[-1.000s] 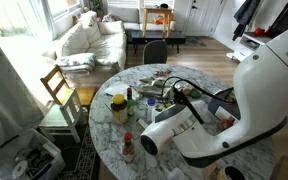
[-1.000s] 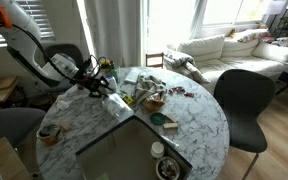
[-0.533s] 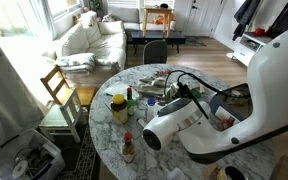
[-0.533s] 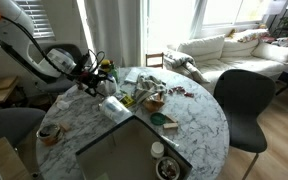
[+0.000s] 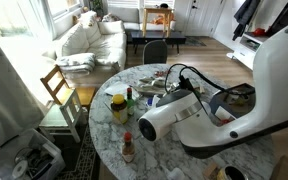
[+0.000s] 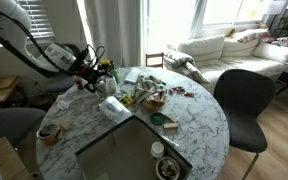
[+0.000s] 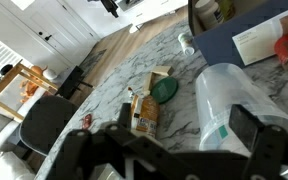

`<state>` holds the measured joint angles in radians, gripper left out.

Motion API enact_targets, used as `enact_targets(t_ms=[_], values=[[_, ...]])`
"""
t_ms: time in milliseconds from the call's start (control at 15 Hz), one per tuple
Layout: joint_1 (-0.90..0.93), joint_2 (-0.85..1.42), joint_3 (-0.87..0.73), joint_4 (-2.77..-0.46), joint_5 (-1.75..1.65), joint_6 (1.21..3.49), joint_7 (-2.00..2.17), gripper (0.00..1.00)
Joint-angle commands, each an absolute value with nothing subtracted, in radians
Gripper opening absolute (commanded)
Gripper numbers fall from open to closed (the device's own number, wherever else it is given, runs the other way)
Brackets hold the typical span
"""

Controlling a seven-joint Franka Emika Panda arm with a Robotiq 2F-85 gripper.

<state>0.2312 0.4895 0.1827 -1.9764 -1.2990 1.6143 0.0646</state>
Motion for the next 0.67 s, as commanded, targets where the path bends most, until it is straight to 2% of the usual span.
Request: enact_targets(t_ms=[0, 333, 600], values=[[0.201, 0.481, 0.196, -1.981, -1.280, 1.698, 0.091, 1.00], [0.159, 0.491, 0.187, -1.965, -1.170, 1.909, 0.211, 1.00], [0.153, 0.513, 0.167, -1.958, -1.093, 1.968, 0.249, 1.00]])
